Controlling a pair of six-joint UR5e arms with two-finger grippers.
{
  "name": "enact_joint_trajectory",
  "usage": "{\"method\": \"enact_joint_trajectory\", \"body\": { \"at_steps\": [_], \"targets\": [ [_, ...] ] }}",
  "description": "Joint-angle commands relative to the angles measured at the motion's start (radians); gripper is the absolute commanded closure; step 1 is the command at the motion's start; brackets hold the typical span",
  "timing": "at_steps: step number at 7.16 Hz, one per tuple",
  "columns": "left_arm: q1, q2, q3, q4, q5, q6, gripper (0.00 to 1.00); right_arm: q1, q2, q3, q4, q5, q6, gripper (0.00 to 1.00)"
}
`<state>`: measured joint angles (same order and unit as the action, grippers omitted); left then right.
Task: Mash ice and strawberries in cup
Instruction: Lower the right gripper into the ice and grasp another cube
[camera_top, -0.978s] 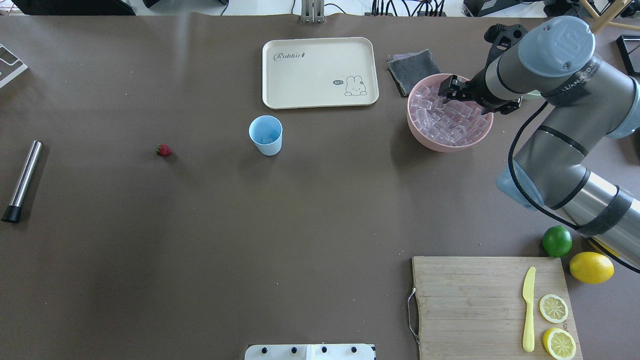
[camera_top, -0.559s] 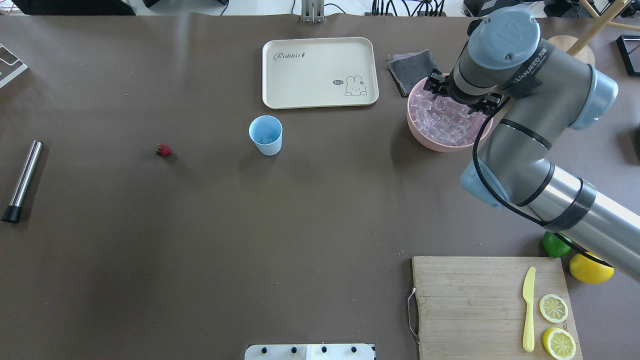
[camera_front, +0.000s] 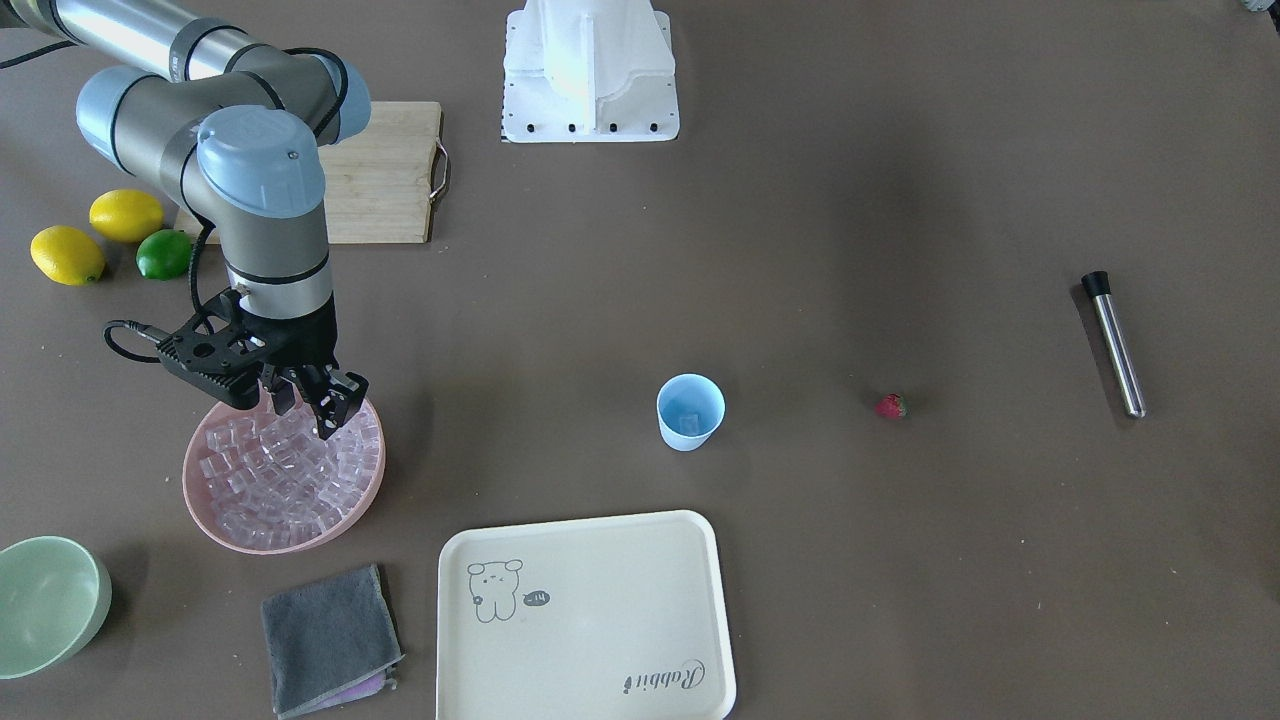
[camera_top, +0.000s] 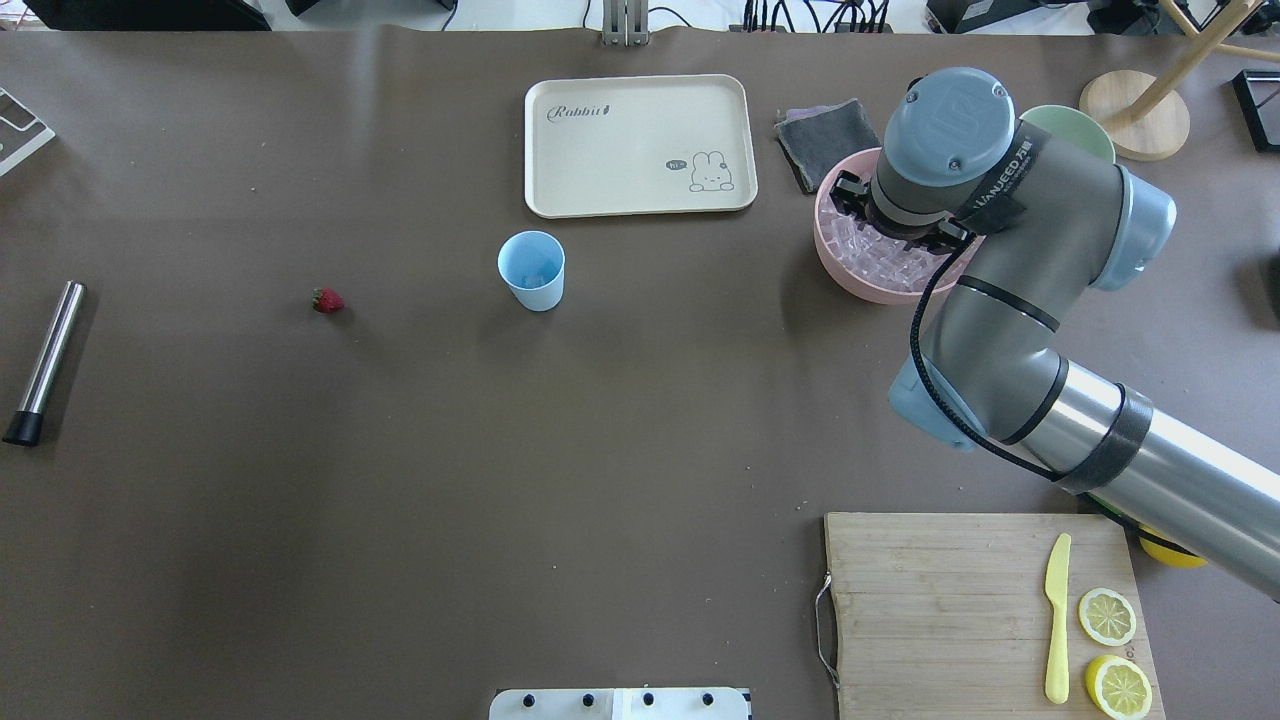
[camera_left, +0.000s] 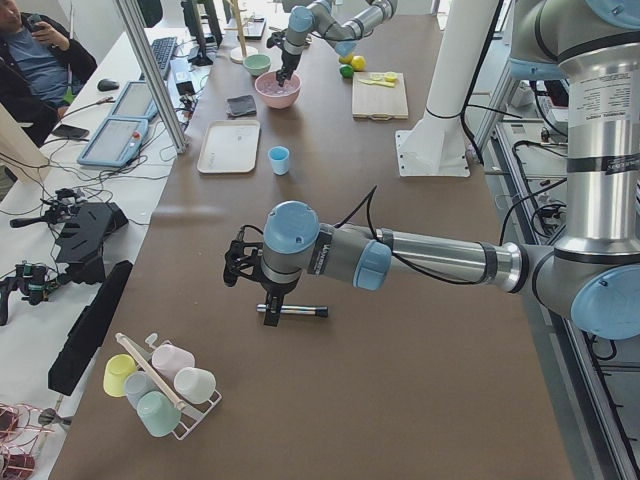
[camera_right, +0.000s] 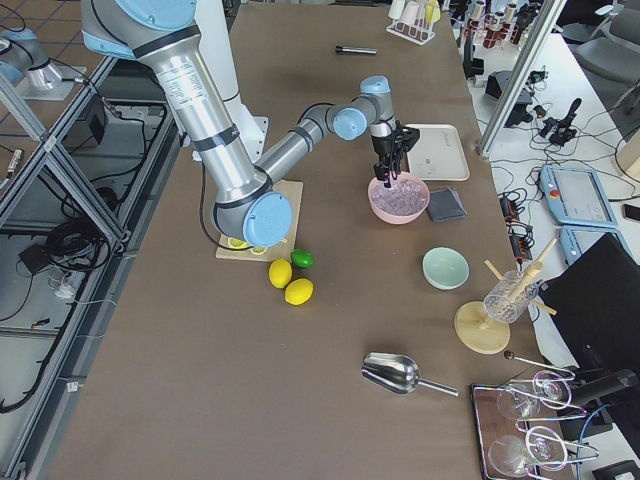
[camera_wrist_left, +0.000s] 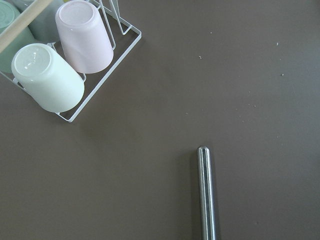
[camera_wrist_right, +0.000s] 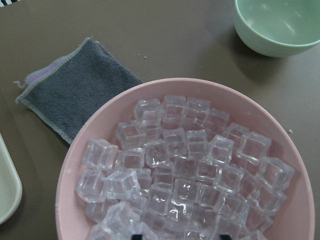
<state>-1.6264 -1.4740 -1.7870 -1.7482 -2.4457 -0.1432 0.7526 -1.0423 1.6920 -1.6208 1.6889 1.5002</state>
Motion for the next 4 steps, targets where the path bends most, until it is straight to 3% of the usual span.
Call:
{"method": "enact_joint_trajectory", "body": {
  "at_steps": [1,4],
  "targets": [
    [0.000,0.009,-0.002,-0.001,-0.001,0.002,0.02,-0.019,-0.010,-0.014,0.002,-0.017,0.008,0.41],
    [-0.001,0.011,-0.003,-0.001,-0.001,0.001,0.02,-0.033,-0.004,-0.050,0.004,-0.038,0.009,0.42]
  ]
}}
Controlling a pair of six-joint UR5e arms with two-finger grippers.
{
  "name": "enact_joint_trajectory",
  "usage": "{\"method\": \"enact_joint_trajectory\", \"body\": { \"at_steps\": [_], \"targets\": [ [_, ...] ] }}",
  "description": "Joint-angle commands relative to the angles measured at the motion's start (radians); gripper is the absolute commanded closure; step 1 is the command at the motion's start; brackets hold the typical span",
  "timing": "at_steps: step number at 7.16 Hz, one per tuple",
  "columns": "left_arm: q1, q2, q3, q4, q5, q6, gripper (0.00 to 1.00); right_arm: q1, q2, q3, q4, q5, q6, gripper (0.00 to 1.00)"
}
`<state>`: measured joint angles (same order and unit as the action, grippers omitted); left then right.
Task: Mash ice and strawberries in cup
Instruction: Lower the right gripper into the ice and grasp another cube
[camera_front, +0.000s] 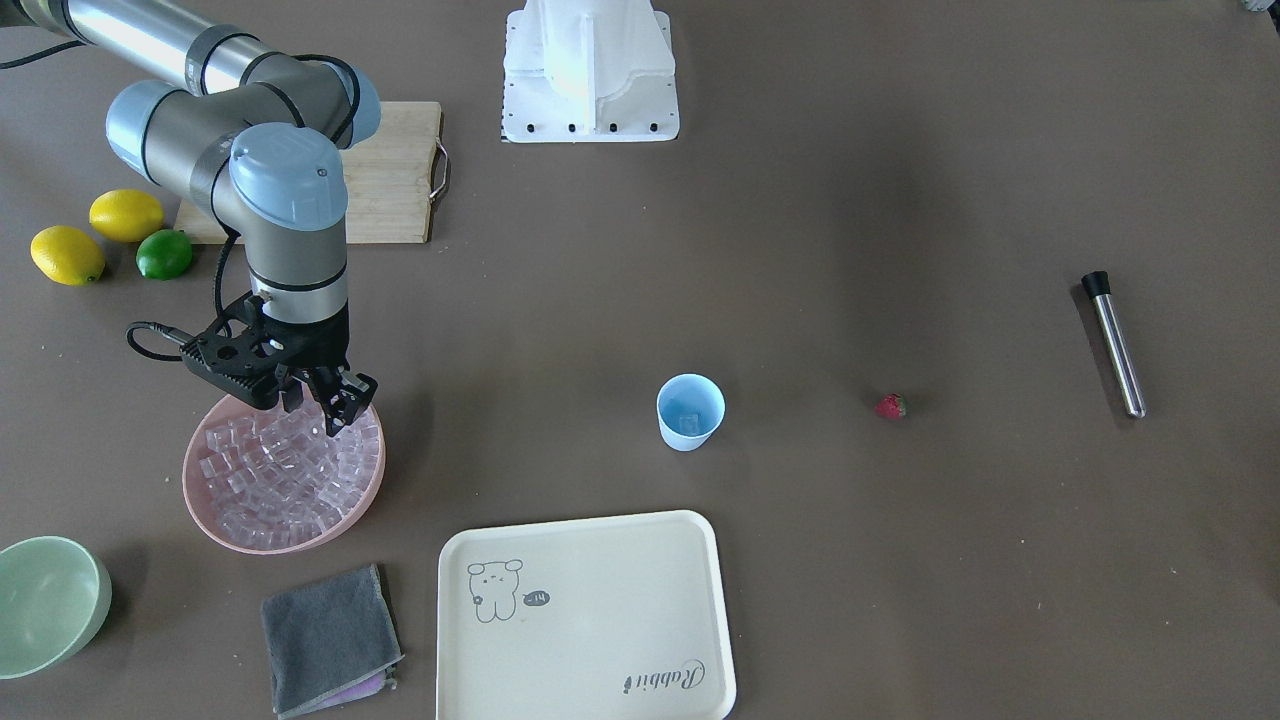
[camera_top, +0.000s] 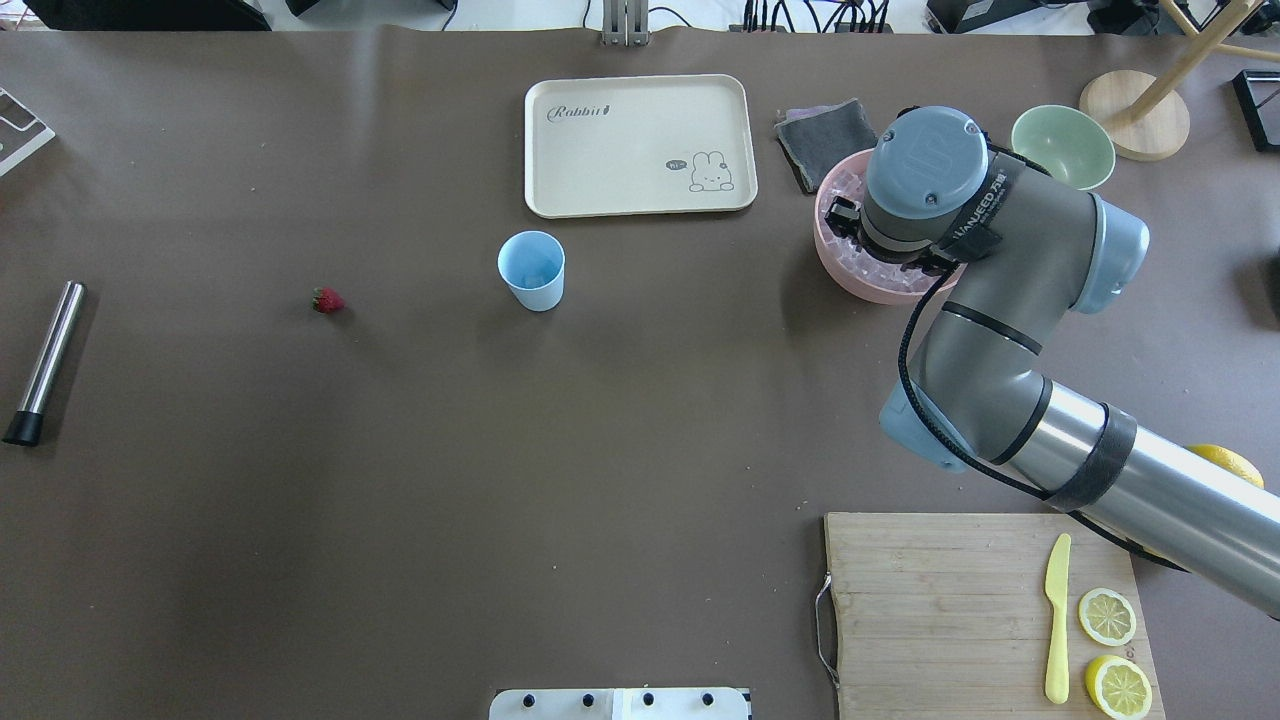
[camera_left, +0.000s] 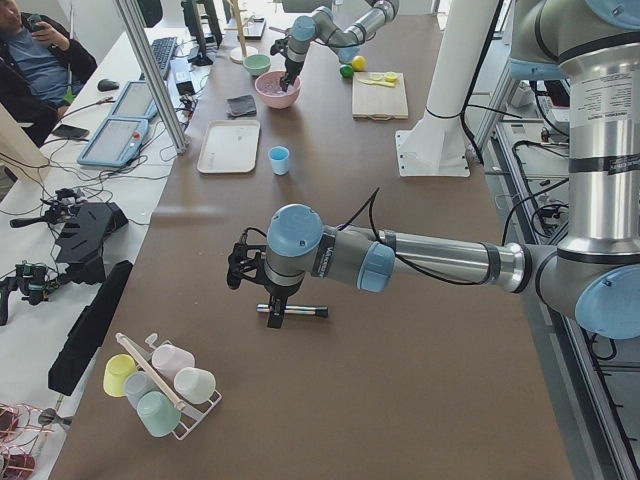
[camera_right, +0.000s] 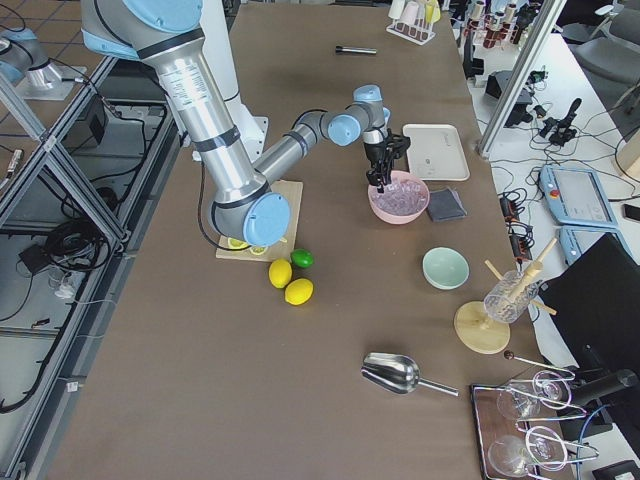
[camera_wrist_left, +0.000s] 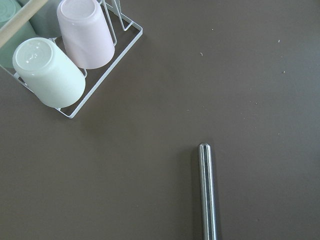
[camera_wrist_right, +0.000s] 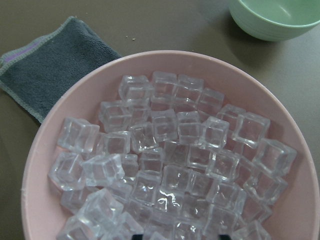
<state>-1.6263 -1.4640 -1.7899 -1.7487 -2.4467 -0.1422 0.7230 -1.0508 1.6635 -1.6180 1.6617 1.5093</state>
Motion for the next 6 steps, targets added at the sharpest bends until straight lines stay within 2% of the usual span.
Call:
{"method": "enact_joint_trajectory", "body": {
  "at_steps": [1,3,4,6],
  "targets": [
    [0.000,0.001,0.000,0.000,0.000,0.000,0.02,-0.005,0.000,-0.024,0.001,-0.011,-0.001,0.45],
    [0.000,0.001,-0.005,0.000,0.000,0.000,0.02,-0.010,0.008,-0.027,0.001,-0.013,0.009,0.53],
    [0.000,0.001,-0.006,0.000,0.000,0.000,0.02,-0.013,0.009,-0.027,0.001,-0.011,0.012,0.54],
    [-0.001,0.001,-0.009,0.000,0.000,0.000,0.02,-0.022,0.006,-0.059,0.074,-0.016,0.041,0.64]
  ]
}}
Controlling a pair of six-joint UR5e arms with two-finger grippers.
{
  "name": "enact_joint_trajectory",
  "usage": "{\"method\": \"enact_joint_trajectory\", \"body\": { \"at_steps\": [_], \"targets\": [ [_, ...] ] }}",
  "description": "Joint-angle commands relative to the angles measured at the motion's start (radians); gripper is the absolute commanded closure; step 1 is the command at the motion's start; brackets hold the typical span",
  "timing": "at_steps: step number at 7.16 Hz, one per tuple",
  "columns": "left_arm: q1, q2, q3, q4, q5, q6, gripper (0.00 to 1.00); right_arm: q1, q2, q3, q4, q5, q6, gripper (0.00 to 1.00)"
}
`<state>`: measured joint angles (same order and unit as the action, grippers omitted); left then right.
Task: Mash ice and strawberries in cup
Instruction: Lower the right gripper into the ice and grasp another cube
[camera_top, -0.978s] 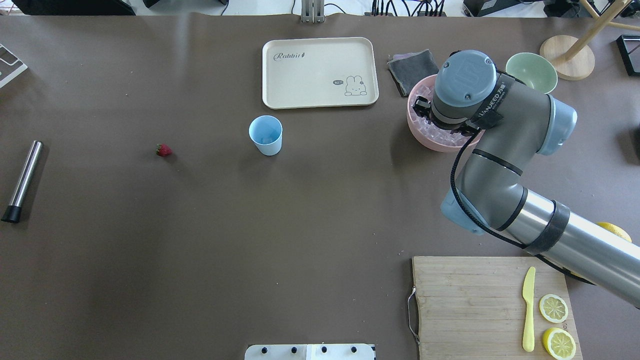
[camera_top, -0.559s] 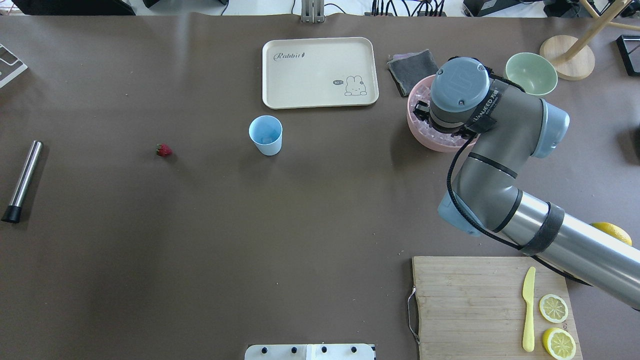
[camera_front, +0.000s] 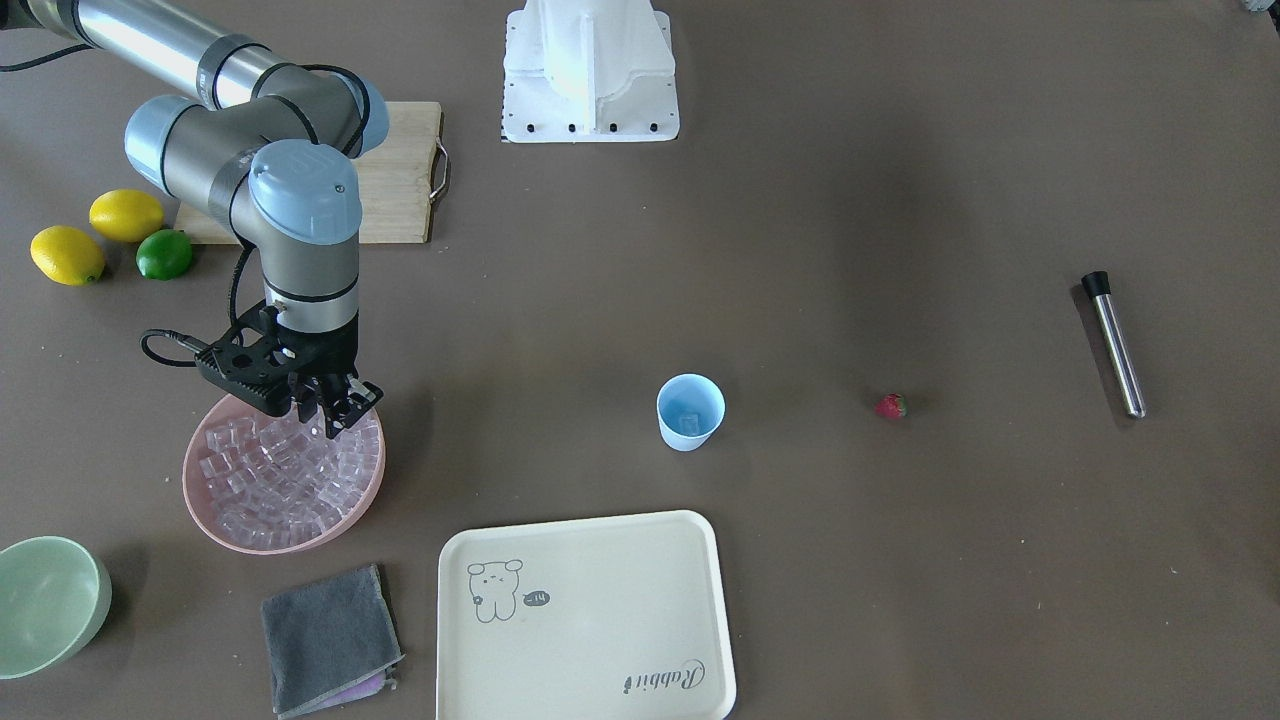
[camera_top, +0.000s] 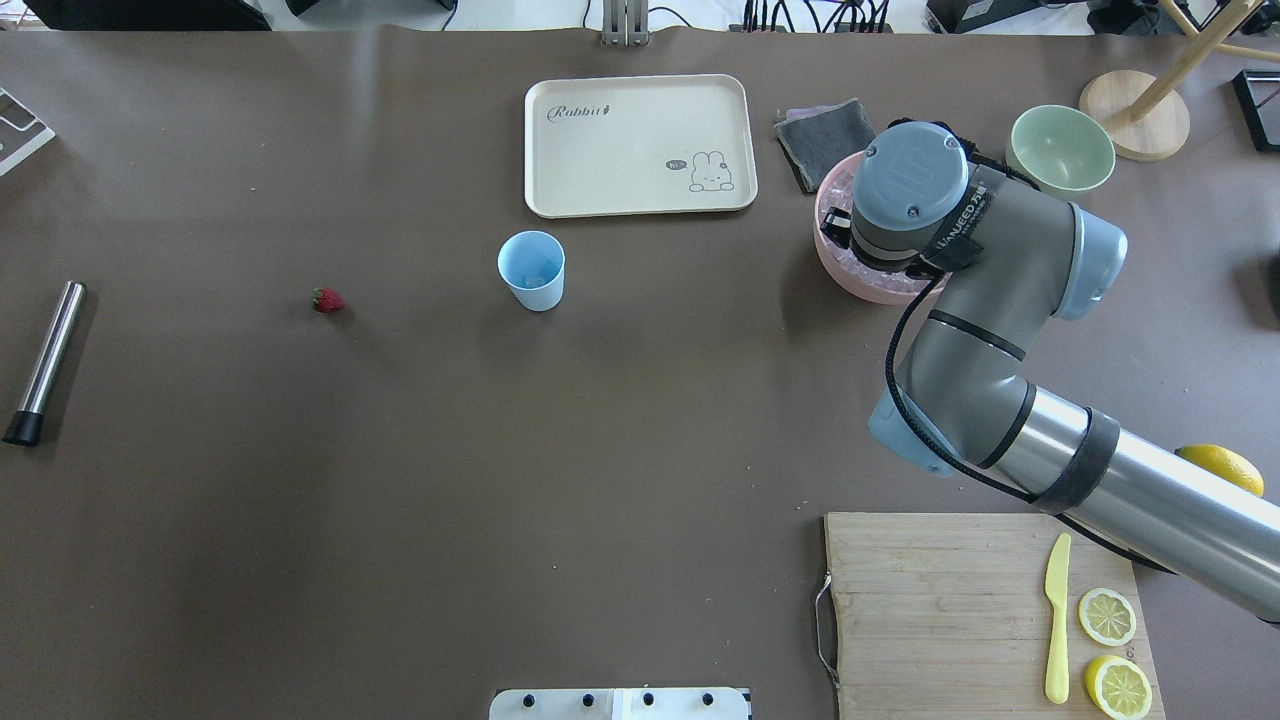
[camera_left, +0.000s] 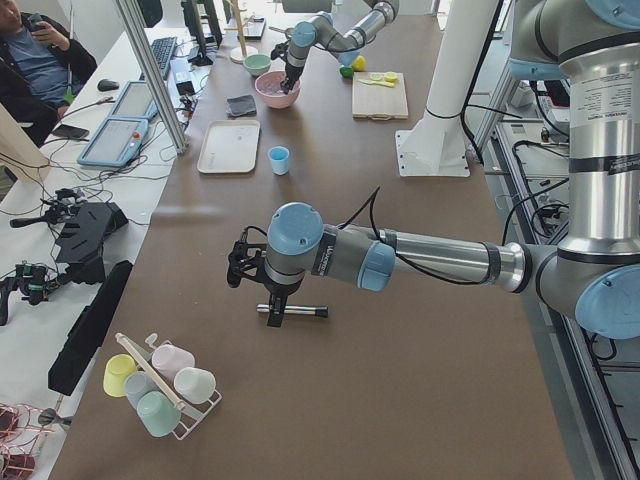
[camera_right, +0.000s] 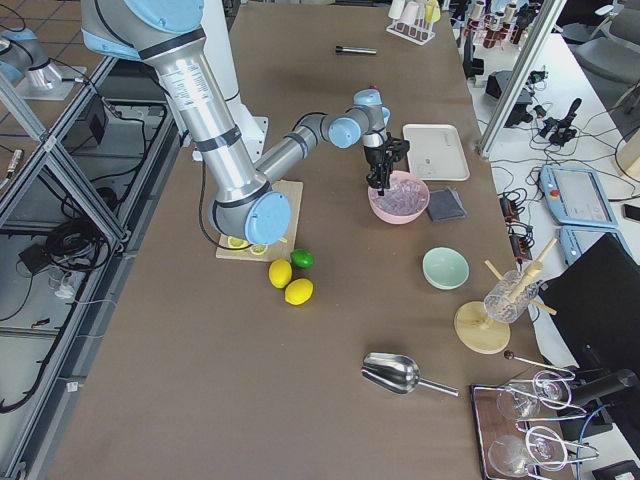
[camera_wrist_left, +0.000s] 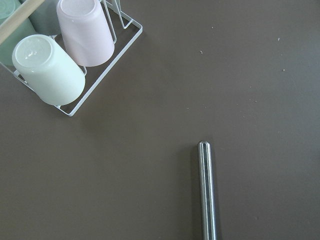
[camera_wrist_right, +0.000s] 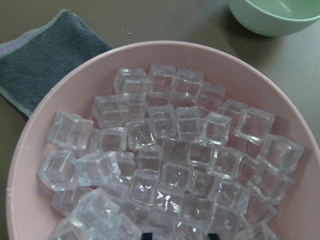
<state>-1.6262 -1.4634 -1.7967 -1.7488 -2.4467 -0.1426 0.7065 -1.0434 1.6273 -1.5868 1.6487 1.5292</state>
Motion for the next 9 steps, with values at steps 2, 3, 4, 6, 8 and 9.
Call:
{"method": "enact_joint_trajectory", "body": {
  "at_steps": [2,3,4,6,8,9],
  "targets": [
    [0.000,0.000,-0.004,0.000,0.000,0.000,0.02,-0.002,-0.003,-0.061,0.125,-0.007,0.014,0.69],
    [0.000,0.000,-0.004,0.000,0.000,0.000,0.02,0.026,0.003,-0.032,0.105,0.020,0.009,0.70],
    [0.000,0.000,-0.004,0.000,0.000,0.000,0.02,0.040,0.006,-0.009,0.078,0.032,-0.029,0.71],
    [0.002,0.000,-0.004,0.000,0.000,-0.002,0.02,0.115,0.014,0.136,-0.057,0.142,-0.122,0.71],
    [0.000,0.000,-0.004,0.000,0.000,-0.002,0.02,0.053,0.138,0.123,-0.091,0.159,-0.098,0.72],
    [0.000,0.000,-0.006,0.000,0.000,-0.002,0.02,0.001,0.261,0.027,-0.061,0.093,-0.007,0.72]
  ]
}}
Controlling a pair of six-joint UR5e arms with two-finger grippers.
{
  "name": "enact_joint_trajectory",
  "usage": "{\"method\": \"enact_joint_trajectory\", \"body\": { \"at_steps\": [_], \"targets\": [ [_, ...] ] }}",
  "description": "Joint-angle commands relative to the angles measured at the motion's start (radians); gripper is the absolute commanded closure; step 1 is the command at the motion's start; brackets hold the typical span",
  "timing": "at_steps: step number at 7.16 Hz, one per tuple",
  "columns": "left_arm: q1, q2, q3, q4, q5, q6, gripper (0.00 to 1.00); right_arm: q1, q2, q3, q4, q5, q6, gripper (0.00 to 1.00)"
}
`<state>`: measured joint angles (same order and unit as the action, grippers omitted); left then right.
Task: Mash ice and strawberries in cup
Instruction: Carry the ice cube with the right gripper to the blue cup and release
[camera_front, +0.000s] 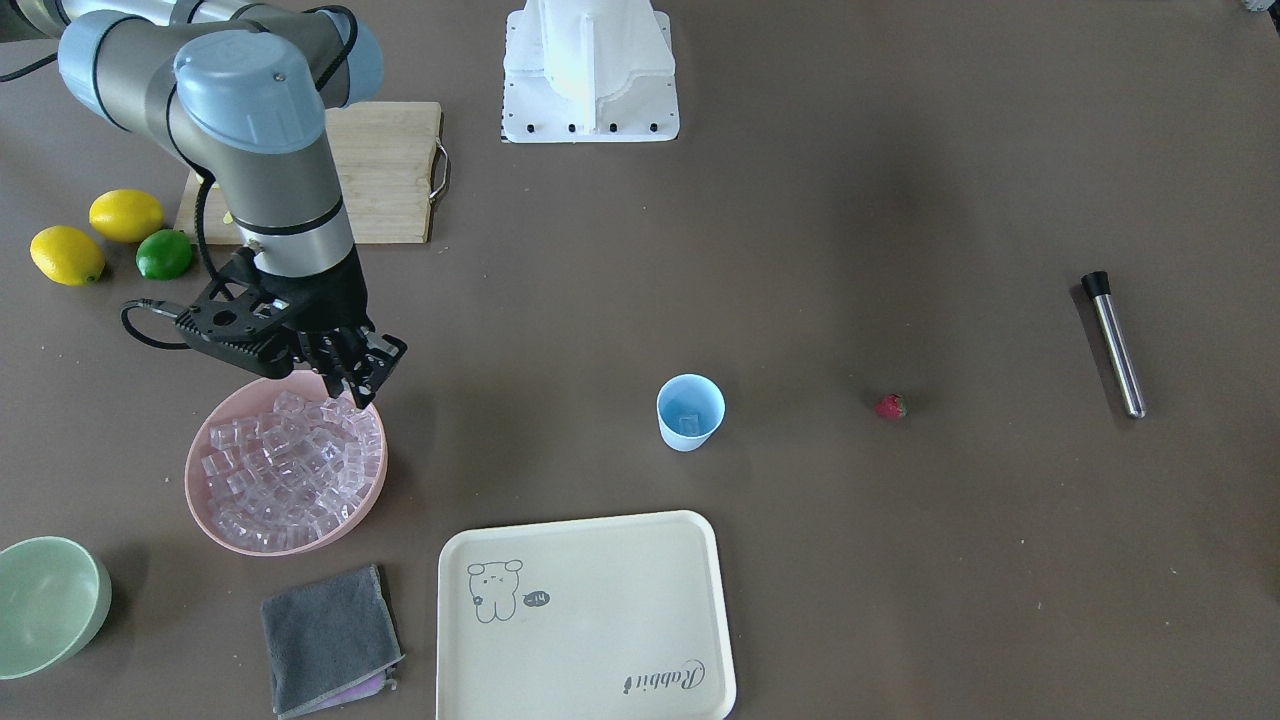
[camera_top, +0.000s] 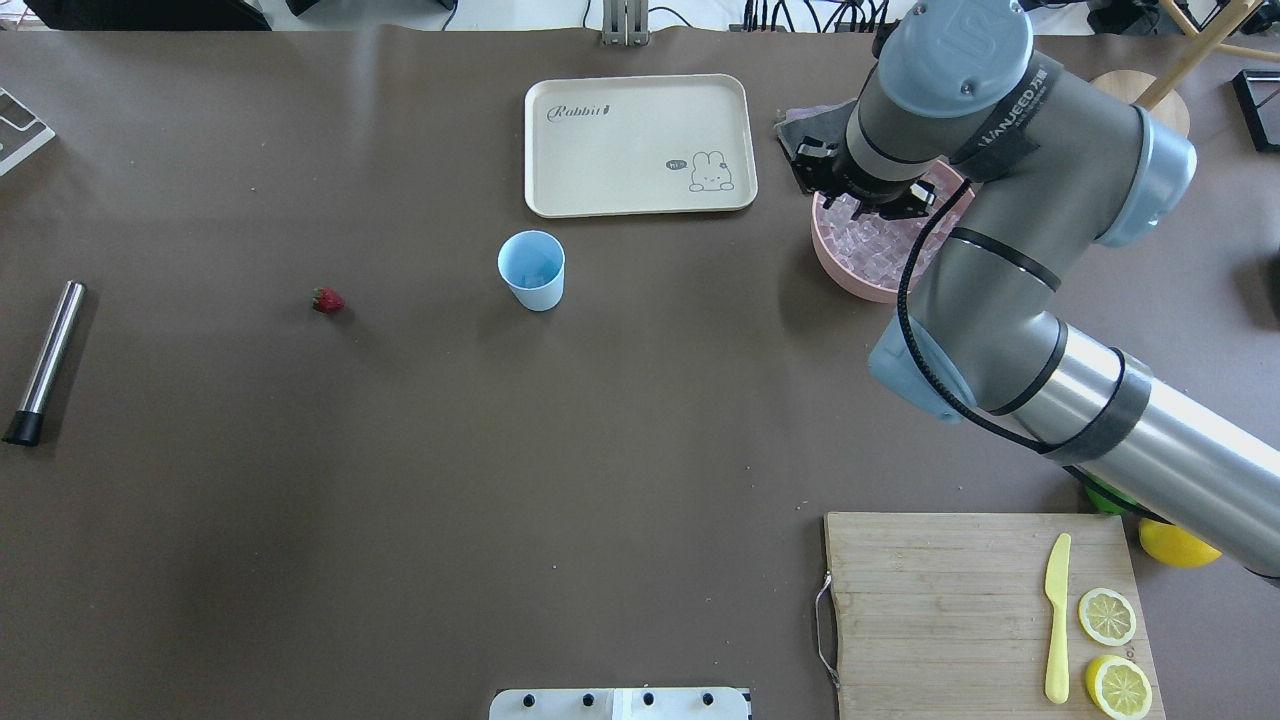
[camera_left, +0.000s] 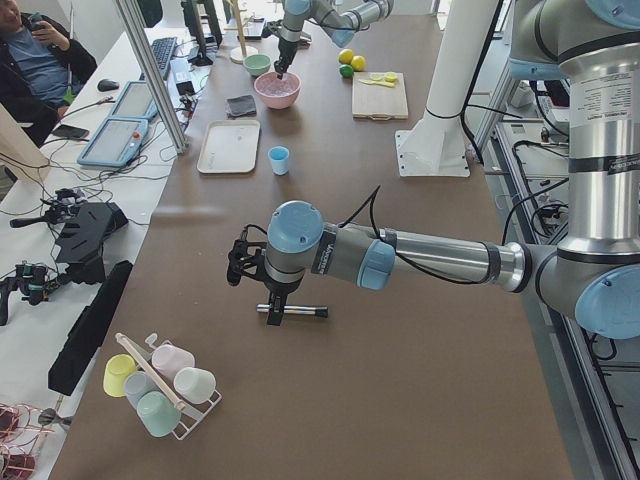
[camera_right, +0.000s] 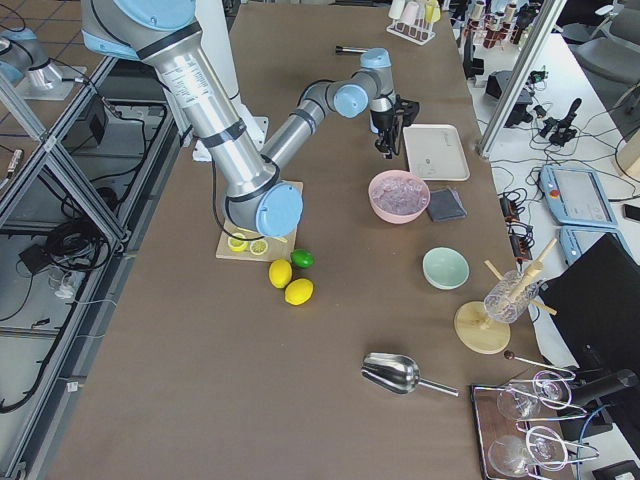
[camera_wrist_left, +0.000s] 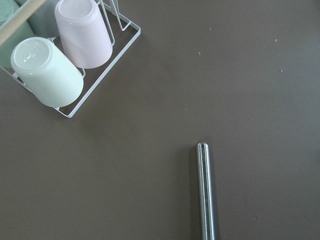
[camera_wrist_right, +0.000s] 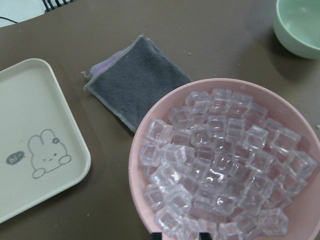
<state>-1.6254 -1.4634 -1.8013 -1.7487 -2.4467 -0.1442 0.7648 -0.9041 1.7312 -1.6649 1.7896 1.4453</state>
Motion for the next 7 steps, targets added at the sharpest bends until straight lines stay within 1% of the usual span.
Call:
{"method": "enact_joint_trajectory", "body": {
  "at_steps": [1,2,3,4,5,6,7],
  "targets": [
    [-0.001,0.000,-0.001,0.001,0.000,0.000,0.02,-0.105,0.251,-0.213,0.071,-0.088,0.127,0.73],
    [-0.001,0.002,0.000,0.002,0.000,0.001,0.02,-0.145,0.337,-0.334,0.152,-0.155,0.194,0.73],
    [-0.002,0.002,-0.001,0.002,0.000,0.002,0.02,-0.180,0.429,-0.484,0.260,-0.247,0.222,0.73],
    [-0.002,0.002,0.003,0.002,0.000,0.002,0.02,-0.199,0.473,-0.551,0.292,-0.262,0.224,0.73],
    [-0.002,0.002,0.006,0.002,0.000,0.002,0.02,-0.226,0.484,-0.559,0.297,-0.291,0.237,0.73],
    [-0.002,0.003,0.007,0.002,0.000,0.003,0.02,-0.266,0.478,-0.582,0.350,-0.362,0.241,0.72],
    [-0.002,0.003,0.014,0.002,0.000,0.008,0.02,-0.272,0.473,-0.588,0.358,-0.366,0.242,0.72]
  ]
}}
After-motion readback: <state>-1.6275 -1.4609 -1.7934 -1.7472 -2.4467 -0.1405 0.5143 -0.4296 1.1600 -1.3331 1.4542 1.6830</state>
